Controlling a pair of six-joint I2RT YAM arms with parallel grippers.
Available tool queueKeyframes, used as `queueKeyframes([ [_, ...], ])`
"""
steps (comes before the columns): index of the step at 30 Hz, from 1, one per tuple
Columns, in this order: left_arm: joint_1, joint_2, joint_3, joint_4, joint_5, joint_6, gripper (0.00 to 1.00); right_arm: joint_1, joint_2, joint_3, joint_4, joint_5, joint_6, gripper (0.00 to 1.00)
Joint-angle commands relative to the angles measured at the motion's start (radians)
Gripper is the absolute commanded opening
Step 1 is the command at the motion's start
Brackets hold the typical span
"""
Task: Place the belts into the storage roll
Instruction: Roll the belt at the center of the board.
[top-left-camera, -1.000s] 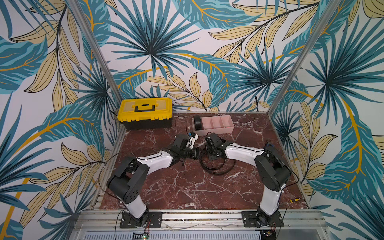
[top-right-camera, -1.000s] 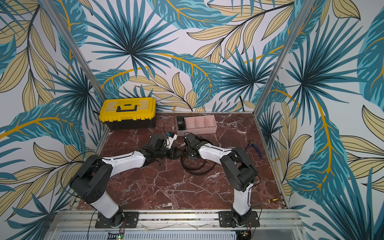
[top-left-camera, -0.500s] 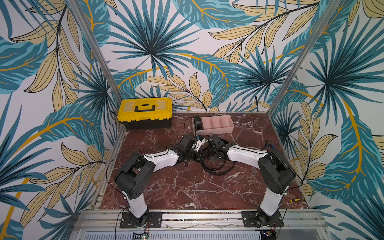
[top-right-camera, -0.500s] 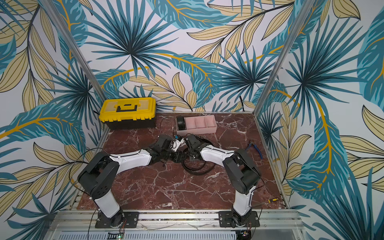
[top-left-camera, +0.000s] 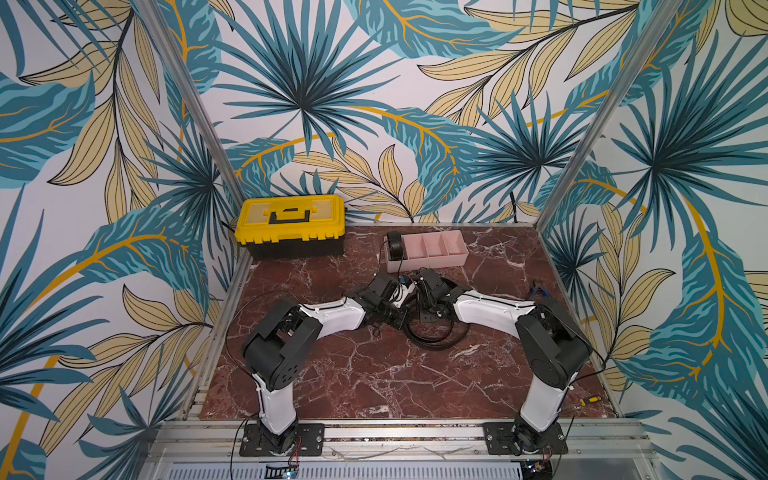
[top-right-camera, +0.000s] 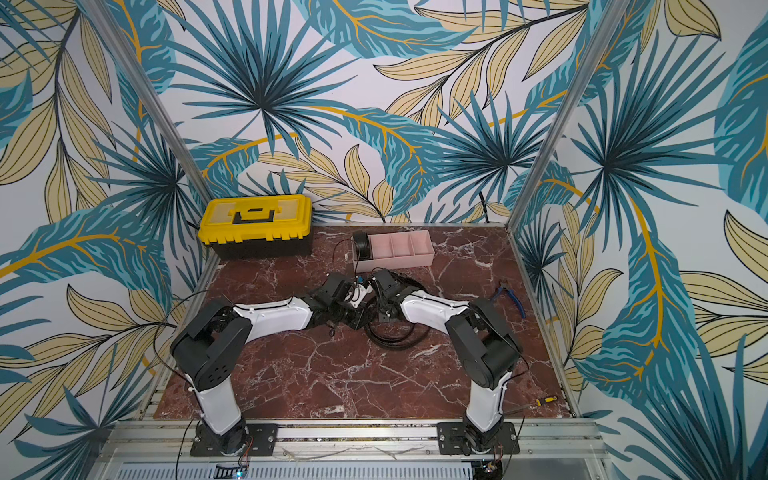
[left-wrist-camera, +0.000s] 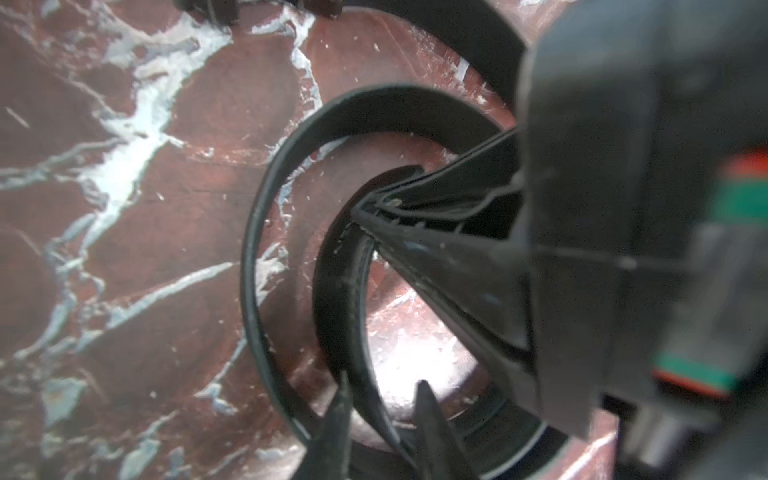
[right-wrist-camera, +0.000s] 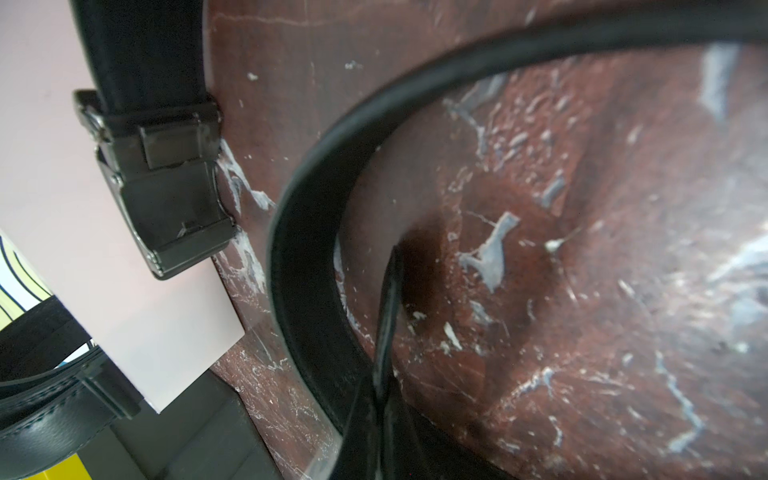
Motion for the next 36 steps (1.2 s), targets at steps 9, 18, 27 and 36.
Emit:
queueKeyframes([
  [9,-0.010,0.048,0.043,-0.104,-0.153,0.070,0.00,0.004,-0.030,-0.059,0.074,-0.004,0.054,0.00],
  [18,-0.010,0.047,0.093,-0.176,-0.219,0.167,0.00,-0.087,-0.116,-0.176,0.235,-0.081,-0.247,0.63],
  [27,-0.008,0.064,0.155,-0.261,-0.204,0.309,0.00,-0.273,-0.319,-0.111,0.092,-0.478,-1.171,0.73],
  [36,0.006,0.072,0.193,-0.355,-0.073,0.560,0.00,-0.273,-0.471,-0.056,-0.385,-0.327,-2.602,0.99],
])
